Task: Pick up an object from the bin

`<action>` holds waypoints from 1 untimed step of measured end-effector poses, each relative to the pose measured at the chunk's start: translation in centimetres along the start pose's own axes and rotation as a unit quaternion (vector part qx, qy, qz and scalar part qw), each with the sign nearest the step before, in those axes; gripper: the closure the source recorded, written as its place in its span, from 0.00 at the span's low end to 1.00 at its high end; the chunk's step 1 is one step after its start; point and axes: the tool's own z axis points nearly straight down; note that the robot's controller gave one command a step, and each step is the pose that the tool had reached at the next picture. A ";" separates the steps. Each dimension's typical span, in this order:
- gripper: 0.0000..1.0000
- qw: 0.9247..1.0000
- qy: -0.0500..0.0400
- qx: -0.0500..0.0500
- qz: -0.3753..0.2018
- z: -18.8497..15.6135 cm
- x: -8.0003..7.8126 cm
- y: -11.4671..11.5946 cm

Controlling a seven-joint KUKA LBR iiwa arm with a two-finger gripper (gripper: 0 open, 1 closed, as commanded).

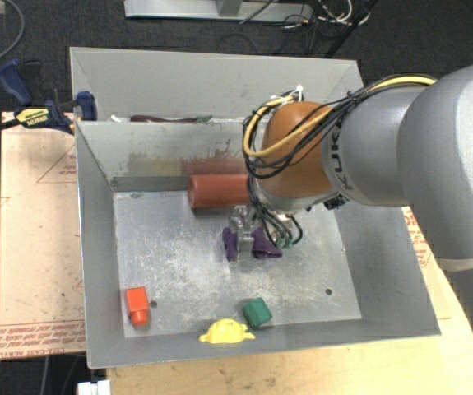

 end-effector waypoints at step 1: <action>1.00 1.000 0.003 -0.001 -0.009 -1.0 0.2 1.7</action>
Offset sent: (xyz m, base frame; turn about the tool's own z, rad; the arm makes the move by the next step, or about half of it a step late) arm 0.0000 0.0000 0.0000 0.0000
